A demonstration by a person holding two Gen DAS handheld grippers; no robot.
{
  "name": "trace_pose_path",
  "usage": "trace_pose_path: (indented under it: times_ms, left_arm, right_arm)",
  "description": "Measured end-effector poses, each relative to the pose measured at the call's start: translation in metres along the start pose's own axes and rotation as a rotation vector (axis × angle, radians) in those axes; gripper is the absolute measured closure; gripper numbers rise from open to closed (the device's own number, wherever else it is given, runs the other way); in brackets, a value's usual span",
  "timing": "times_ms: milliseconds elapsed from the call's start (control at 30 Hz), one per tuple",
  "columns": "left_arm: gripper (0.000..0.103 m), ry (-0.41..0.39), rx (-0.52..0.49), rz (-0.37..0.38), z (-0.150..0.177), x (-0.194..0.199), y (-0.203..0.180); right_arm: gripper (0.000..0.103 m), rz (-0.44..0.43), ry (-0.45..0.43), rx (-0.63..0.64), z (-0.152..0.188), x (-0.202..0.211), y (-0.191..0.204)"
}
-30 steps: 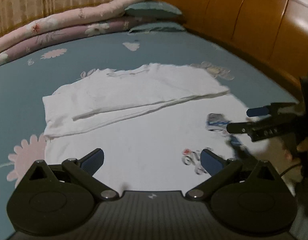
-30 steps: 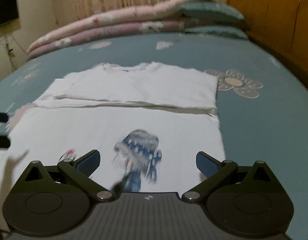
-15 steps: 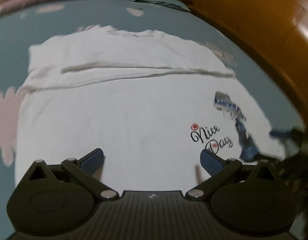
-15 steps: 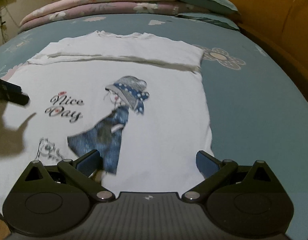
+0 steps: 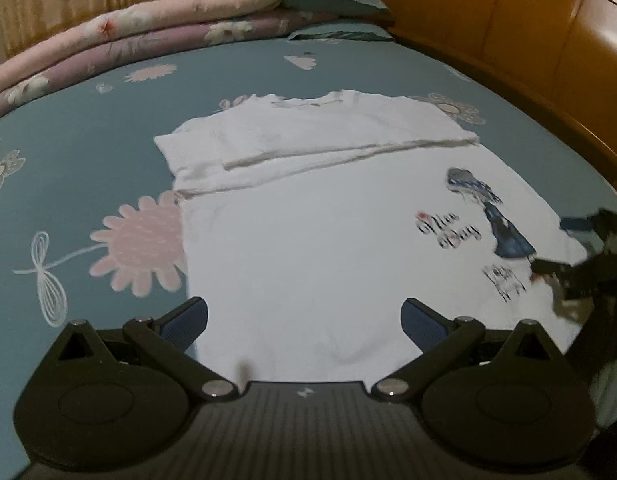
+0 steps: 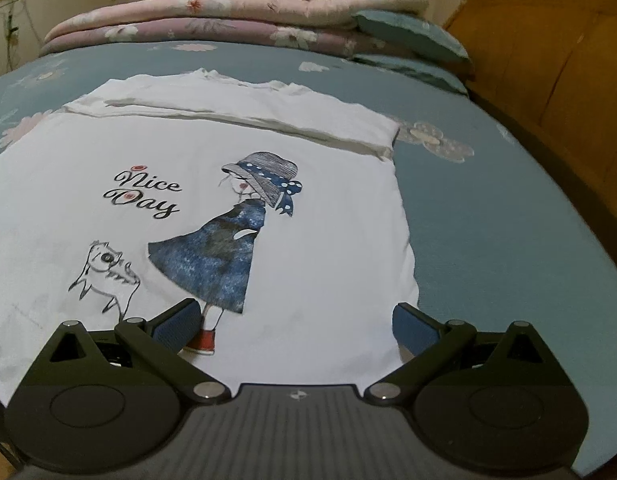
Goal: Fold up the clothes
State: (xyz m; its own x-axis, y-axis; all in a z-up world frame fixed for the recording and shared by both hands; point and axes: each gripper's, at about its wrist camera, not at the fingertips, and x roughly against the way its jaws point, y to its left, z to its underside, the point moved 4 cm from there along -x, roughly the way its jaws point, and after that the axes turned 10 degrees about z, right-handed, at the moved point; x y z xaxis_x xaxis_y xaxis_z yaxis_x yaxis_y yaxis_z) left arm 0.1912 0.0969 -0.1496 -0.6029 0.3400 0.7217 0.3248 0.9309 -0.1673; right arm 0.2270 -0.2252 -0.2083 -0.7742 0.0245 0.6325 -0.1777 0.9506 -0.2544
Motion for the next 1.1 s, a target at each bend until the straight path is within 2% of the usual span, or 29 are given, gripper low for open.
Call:
trace_pose_path:
  times_ms: [100, 167, 233, 333, 433, 600, 733, 867, 967, 1100]
  left_arm:
    - [0.001, -0.004, -0.02, 0.036, 0.018, -0.011, -0.018]
    - [0.001, 0.02, -0.01, 0.077, 0.031, -0.025, -0.027]
    - [0.001, 0.047, 0.014, 0.083, 0.042, -0.034, -0.031]
    - [0.001, 0.044, -0.005, 0.072, 0.051, -0.038, -0.033]
    - [0.001, 0.091, -0.068, 0.044, 0.054, -0.037, -0.036]
    - [0.001, 0.07, -0.033, 0.029, 0.051, -0.023, -0.035]
    - [0.001, 0.046, -0.021, 0.049, 0.04, -0.03, -0.042]
    - [0.001, 0.08, -0.04, 0.052, 0.046, -0.043, -0.053]
    - [0.001, 0.083, -0.071, 0.052, 0.054, -0.046, -0.059]
    - [0.001, 0.09, -0.061, 0.067, 0.055, -0.043, -0.056]
  right_arm:
    - [0.0, -0.014, 0.023, -0.027, 0.0, -0.002, -0.003]
    - [0.0, -0.035, 0.038, -0.052, 0.0, -0.004, -0.006]
    - [0.0, -0.045, 0.034, -0.053, 0.002, -0.004, -0.007]
    - [0.0, -0.048, 0.019, -0.049, 0.005, -0.002, -0.007]
    - [0.0, -0.051, 0.022, -0.039, 0.007, 0.001, -0.008]
    - [0.0, -0.08, 0.031, -0.028, -0.003, 0.016, -0.006]
    - [0.0, -0.146, -0.024, 0.074, -0.017, 0.028, 0.023]
    - [0.0, -0.174, 0.031, 0.153, -0.008, 0.02, 0.045]
    - [0.0, -0.229, 0.095, 0.067, 0.002, 0.019, 0.025]
    - [0.0, -0.217, 0.128, 0.018, 0.011, 0.029, -0.007]
